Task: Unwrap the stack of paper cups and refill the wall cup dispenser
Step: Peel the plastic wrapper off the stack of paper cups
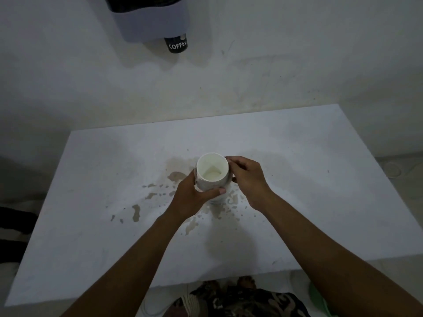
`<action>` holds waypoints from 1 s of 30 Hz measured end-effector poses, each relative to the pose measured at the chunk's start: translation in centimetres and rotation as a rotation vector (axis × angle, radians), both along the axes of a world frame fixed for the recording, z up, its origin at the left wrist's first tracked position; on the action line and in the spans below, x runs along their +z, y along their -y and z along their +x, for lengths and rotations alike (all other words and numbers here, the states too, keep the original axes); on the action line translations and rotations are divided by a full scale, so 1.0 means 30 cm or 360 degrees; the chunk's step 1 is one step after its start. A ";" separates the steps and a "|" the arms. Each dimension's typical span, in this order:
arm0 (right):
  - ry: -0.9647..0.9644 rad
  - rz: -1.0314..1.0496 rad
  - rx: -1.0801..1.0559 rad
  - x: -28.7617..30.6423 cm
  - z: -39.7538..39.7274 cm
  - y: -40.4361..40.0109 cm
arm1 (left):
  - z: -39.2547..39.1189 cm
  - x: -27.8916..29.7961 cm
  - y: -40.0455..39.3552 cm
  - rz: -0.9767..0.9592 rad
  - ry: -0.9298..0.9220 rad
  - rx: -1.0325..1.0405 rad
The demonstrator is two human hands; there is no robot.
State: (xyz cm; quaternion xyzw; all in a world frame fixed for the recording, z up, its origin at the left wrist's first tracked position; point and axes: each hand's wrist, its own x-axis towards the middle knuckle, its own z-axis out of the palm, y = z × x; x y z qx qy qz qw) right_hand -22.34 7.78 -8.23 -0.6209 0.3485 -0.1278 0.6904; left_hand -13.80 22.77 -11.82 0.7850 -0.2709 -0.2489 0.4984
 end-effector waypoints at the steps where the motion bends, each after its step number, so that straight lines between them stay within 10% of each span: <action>1: -0.0017 -0.0090 -0.0004 -0.007 -0.004 0.001 | 0.001 0.008 -0.001 0.0013 0.0010 -0.0037; 13: 0.0201 -0.0695 0.0056 -0.022 -0.051 -0.027 | -0.023 0.021 -0.009 -0.0028 0.0320 0.0145; 24: 0.0065 -0.0359 0.0310 -0.117 -0.081 -0.040 | 0.019 0.036 -0.046 -0.0122 0.0221 0.0004; 30: 0.0005 0.0145 -0.0127 -0.088 -0.030 -0.035 | -0.032 -0.015 -0.048 0.0060 0.0203 0.0050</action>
